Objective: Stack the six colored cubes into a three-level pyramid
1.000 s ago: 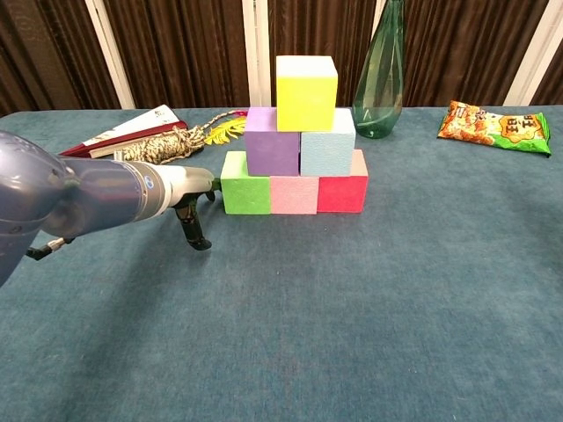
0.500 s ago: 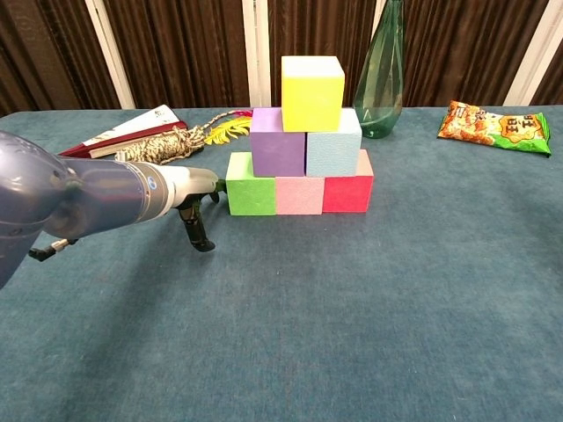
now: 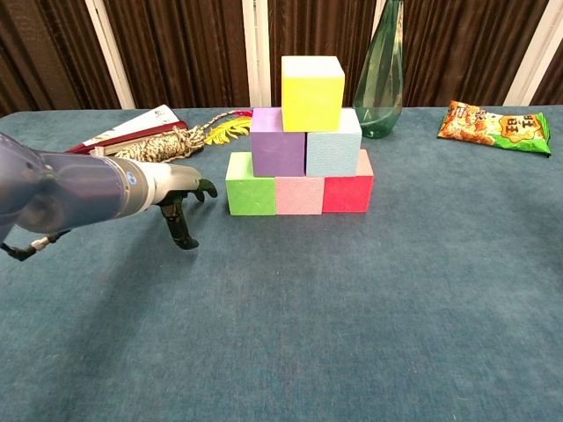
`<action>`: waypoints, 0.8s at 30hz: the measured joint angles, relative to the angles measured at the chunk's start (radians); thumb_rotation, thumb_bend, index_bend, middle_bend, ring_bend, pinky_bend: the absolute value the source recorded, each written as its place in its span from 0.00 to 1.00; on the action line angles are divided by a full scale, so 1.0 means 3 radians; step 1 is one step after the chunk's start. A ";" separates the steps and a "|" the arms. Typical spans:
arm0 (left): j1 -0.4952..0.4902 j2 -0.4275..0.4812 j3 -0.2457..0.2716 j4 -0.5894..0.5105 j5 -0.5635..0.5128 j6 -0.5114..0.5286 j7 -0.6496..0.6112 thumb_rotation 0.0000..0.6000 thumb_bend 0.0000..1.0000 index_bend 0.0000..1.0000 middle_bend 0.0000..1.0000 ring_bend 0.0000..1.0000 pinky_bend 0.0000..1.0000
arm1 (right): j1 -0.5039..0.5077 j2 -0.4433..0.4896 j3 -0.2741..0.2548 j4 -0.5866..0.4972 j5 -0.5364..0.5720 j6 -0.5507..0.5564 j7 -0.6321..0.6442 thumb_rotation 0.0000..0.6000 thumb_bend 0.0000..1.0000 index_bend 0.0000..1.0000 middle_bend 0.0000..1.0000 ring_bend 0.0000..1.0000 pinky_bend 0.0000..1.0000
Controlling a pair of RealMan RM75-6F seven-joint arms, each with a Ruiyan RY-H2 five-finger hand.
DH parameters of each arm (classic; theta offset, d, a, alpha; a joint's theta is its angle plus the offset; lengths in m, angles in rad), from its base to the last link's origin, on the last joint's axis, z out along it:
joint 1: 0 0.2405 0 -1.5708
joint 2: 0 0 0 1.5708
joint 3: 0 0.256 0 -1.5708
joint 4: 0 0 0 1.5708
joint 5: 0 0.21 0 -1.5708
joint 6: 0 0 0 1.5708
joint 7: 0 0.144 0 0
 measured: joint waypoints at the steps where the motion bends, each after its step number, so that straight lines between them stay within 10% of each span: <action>1: 0.0009 0.0020 0.0000 -0.0020 0.0002 0.0009 -0.0007 1.00 0.43 0.00 0.05 0.05 0.09 | -0.0001 0.0000 0.0001 -0.0003 -0.0003 0.0000 0.0000 1.00 0.29 0.00 0.00 0.00 0.09; 24: 0.0067 0.0361 -0.0163 -0.0536 0.0345 0.0175 -0.0303 1.00 0.43 0.00 0.05 0.05 0.09 | -0.0015 0.0005 0.0025 -0.0051 -0.0035 -0.0002 0.0008 1.00 0.29 0.00 0.00 0.00 0.09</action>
